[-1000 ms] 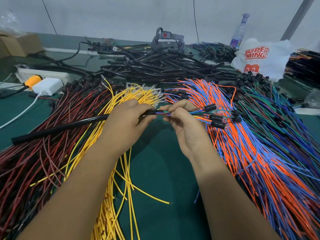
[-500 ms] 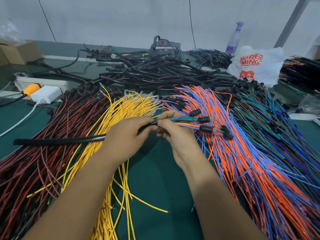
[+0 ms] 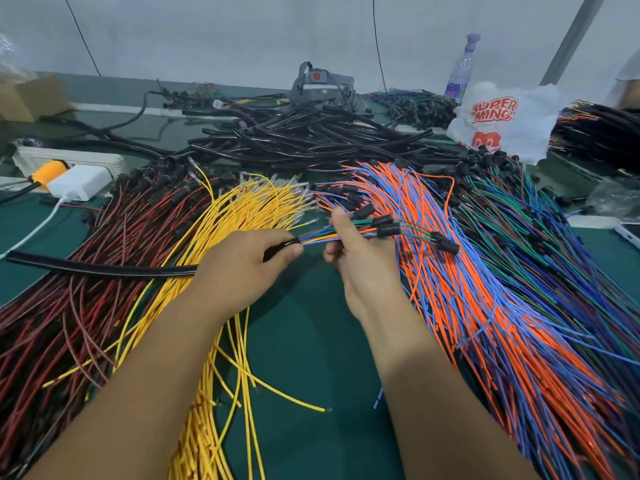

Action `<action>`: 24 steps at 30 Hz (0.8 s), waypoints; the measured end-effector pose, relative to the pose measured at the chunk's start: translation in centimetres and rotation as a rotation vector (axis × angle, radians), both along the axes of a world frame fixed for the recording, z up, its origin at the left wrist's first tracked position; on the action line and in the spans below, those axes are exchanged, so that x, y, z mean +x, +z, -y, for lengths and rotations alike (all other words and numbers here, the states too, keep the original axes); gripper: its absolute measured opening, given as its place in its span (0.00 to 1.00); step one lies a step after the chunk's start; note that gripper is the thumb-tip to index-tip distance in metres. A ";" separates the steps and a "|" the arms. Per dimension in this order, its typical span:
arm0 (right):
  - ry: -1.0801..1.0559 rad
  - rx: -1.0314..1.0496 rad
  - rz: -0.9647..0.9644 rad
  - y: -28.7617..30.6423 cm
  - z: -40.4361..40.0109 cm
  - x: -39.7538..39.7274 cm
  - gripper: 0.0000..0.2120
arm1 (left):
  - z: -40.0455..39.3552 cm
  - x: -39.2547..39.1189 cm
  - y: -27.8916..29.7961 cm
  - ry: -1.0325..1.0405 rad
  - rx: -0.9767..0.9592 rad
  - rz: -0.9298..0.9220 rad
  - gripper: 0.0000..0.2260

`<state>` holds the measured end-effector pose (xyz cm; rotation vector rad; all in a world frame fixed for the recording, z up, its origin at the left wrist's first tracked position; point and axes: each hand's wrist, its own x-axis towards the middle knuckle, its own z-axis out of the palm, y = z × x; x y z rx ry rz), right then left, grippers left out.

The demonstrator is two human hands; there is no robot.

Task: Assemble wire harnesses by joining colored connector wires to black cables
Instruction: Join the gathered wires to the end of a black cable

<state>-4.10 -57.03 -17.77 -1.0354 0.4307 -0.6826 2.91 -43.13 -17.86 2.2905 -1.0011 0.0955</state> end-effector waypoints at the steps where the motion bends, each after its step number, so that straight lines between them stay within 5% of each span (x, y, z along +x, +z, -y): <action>1: 0.009 -0.024 -0.002 0.0 -0.1 0.0 0.06 | 0.0 0.0 0.0 -0.002 0.003 0.011 0.07; 13: 0.237 -0.135 -0.008 0.3 -1.0 -0.3 0.06 | 0.2 -0.1 0.1 0.022 -0.168 0.012 0.14; 18: 0.040 -0.088 -0.007 0.6 -0.1 -0.6 0.12 | -0.3 0.2 0.2 0.138 -0.172 0.042 0.17; 24: -0.027 -0.026 0.083 0.8 0.3 -0.6 0.06 | -0.3 0.2 0.4 0.112 -0.030 0.128 0.09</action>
